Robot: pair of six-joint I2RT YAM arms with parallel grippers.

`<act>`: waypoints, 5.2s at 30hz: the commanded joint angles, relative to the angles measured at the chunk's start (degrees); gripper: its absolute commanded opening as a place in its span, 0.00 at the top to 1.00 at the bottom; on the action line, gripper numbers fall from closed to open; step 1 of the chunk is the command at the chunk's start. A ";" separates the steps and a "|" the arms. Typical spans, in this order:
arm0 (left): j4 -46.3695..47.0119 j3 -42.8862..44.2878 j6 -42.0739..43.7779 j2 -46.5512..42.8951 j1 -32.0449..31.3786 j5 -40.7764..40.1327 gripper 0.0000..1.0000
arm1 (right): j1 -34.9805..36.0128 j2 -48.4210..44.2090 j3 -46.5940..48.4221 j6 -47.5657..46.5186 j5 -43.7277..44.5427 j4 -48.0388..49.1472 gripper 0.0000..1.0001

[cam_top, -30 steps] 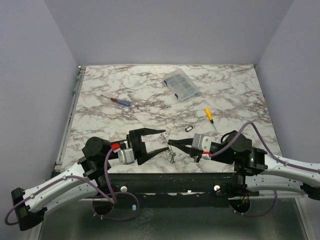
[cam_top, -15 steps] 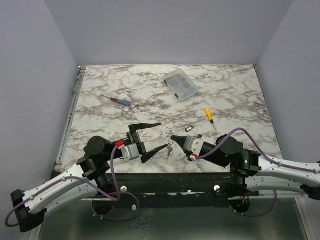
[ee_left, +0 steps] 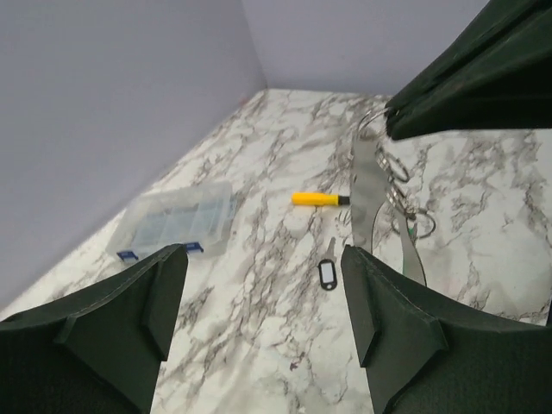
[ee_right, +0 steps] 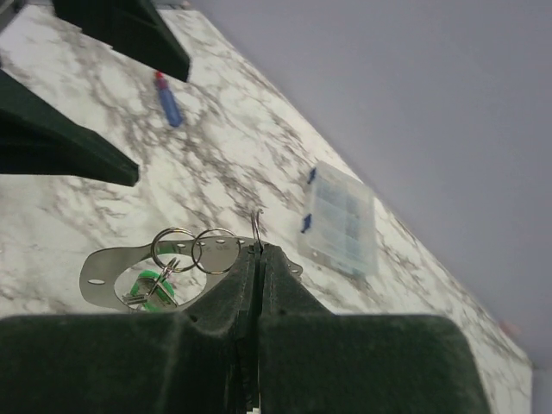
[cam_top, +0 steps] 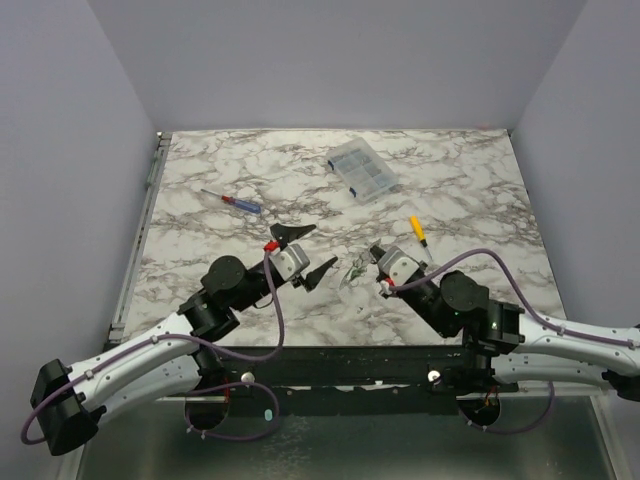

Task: Put the keys on the keyring

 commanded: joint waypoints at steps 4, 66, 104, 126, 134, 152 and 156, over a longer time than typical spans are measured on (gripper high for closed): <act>0.82 3.12 -6.14 6.97 3.32 -3.37 0.22 | -0.05 -2.26 -4.69 -4.88 19.98 14.06 0.99; -50.61 70.20 -71.45 86.13 -3.60 -31.50 0.60 | -10.28 -13.51 3.84 13.14 24.77 -14.21 0.99; -40.09 43.07 -42.85 66.37 -3.83 -37.41 1.00 | -10.33 -10.17 4.02 14.50 17.19 -14.88 0.99; -32.63 22.72 -23.47 48.24 -4.75 -27.36 1.00 | -10.34 -7.58 2.55 12.10 14.33 -11.13 0.99; -32.11 27.65 -24.75 57.76 -2.84 -30.58 1.00 | -10.28 -6.43 2.68 11.61 14.56 -10.76 0.99; -30.78 30.84 -27.58 57.28 -0.44 -30.24 0.43 | -10.31 -6.31 2.15 11.62 14.84 -10.72 0.99; -31.08 29.54 -27.86 54.05 -0.29 -30.69 0.29 | -10.27 -6.09 2.19 11.52 14.85 -10.43 0.99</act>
